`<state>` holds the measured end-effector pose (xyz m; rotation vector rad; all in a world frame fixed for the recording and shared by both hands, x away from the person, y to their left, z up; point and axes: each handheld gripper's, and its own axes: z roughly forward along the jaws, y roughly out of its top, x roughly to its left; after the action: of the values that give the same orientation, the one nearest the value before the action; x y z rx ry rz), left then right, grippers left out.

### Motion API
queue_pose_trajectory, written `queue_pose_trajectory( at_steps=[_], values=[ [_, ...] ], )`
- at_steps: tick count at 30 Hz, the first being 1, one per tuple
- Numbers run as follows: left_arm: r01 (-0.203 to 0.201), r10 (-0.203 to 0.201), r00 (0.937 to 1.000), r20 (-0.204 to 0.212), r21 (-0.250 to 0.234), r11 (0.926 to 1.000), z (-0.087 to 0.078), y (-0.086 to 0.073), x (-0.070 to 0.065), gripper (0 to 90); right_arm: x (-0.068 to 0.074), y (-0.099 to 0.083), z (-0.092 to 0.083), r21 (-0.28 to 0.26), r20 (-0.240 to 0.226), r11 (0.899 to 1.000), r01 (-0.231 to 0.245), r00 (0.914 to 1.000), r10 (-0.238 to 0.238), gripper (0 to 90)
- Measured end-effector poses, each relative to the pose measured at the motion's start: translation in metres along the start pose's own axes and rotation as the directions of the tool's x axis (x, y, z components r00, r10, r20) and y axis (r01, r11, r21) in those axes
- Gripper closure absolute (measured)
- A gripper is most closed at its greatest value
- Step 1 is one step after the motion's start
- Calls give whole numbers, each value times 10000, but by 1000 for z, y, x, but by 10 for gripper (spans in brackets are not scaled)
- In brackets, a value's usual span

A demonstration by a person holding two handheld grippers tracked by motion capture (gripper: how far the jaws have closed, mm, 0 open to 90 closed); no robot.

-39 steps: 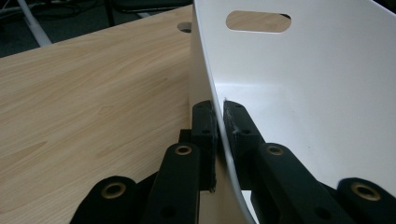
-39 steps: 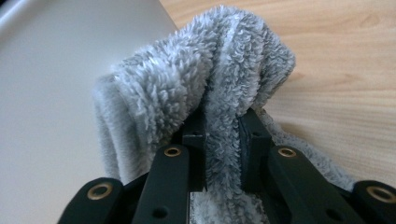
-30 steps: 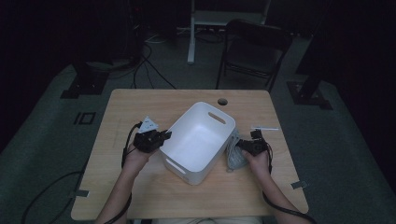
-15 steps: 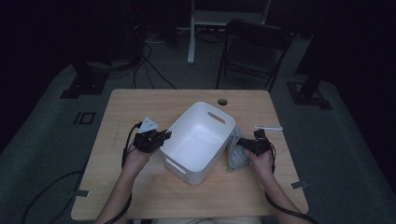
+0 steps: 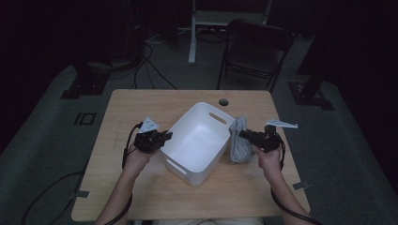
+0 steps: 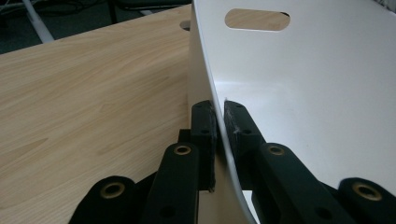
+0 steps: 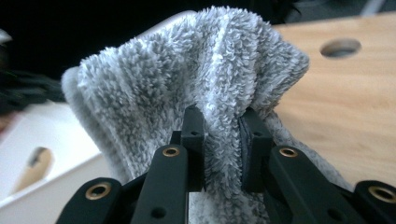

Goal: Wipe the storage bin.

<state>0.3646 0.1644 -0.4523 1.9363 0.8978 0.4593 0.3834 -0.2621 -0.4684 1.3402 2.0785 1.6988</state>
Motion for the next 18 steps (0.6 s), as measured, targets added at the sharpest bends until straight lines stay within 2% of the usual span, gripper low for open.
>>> queue_pose_trajectory(
  at_steps=[3,11,13,18],
  values=[
    [-28,28,10000,40,-8,10000,0,0,0,831,0,-3,6,274,317,9995,137,9994,-146,753],
    [-24,24,10000,42,-13,10000,0,0,0,828,-2,-8,13,563,649,9982,211,9976,-248,753],
    [-27,27,10000,43,-12,10000,0,0,0,828,-2,-10,16,805,891,9962,336,9952,-408,753],
    [-56,57,10000,62,-21,10000,0,0,0,828,-7,-17,23,1184,1025,9928,175,9943,-298,753]
  ],
)
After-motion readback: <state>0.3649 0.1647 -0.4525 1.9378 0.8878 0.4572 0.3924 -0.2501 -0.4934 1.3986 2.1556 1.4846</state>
